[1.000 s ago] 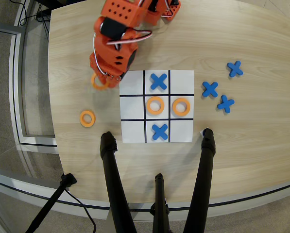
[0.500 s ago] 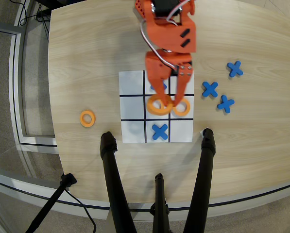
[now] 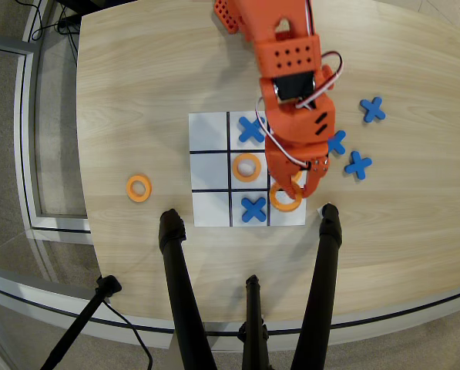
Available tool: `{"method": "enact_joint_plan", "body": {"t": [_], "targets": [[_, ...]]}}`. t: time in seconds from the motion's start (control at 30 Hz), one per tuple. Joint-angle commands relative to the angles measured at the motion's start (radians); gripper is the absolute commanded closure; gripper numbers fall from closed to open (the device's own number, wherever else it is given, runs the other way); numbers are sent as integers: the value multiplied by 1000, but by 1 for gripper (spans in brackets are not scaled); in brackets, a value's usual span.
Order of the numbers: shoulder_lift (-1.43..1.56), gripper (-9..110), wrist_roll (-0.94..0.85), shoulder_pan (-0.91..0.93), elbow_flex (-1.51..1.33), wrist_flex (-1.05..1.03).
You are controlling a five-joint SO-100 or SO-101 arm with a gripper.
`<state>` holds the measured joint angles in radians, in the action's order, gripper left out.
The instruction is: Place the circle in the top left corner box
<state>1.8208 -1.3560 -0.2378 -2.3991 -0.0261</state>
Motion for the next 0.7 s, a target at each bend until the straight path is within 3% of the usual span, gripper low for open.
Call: {"method": "enact_joint_plan", "body": {"t": [0.0,0.23,0.67], "targets": [[-129,102,6,31,129,40],[-345,102,38,43,282,55],[-451,102,91,-32,337,75]]}}
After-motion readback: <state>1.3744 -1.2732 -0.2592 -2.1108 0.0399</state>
